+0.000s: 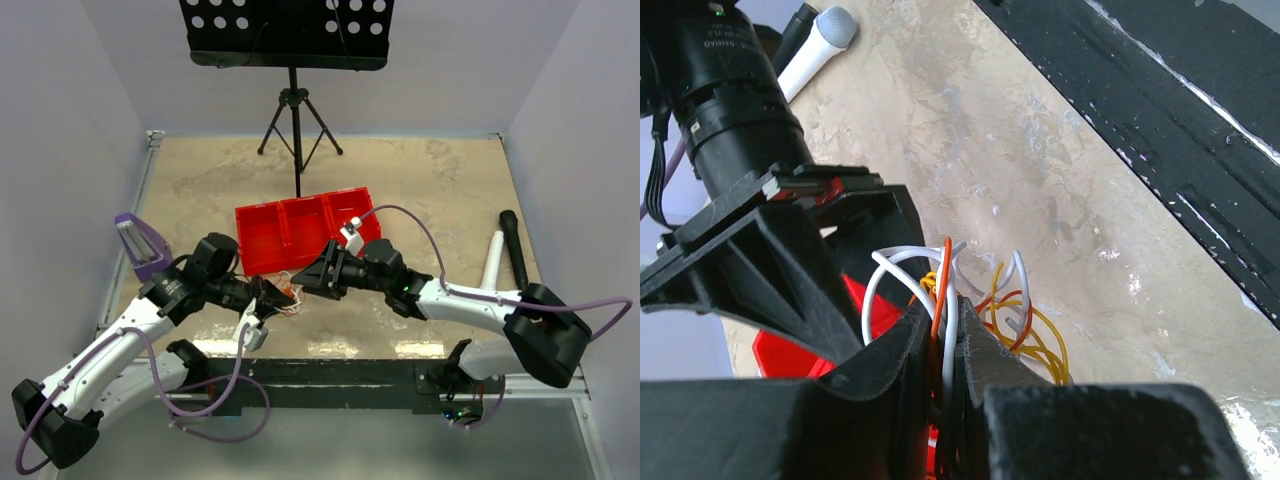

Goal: Untangle the cables

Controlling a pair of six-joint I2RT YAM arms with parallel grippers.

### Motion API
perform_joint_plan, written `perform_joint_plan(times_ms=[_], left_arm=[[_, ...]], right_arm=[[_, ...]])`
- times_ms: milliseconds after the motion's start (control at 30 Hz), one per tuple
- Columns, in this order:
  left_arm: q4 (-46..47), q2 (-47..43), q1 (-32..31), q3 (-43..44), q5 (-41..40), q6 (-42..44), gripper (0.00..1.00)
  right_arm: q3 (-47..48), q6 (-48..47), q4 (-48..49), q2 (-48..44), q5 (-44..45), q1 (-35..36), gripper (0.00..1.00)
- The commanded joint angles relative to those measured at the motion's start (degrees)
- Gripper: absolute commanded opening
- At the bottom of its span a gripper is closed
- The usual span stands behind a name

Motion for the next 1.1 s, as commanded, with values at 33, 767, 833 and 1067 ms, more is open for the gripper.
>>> perform_joint_plan(times_ms=[33, 767, 833, 1067], left_arm=[[1.53, -0.62, -0.33, 1.56, 3.52, 2.61, 0.00], [11.46, -2.29, -0.25, -5.11, 2.91, -11.88, 0.00], [11.47, -2.38, -0.25, -6.26, 3.26, -13.21, 0.00], [10.50, -1.15, -0.25, -8.63, 3.52, -14.27, 0.17]], right_arm=[[4.44, 2.71, 9.05, 3.69, -1.74, -0.14, 0.67], [4.36, 6.33, 15.57, 0.20, -1.92, -0.05, 0.00], [5.67, 3.61, 11.18, -3.48, -0.95, -1.10, 0.00], [13.23, -4.92, -4.38, -11.06, 2.39, -4.62, 0.00]])
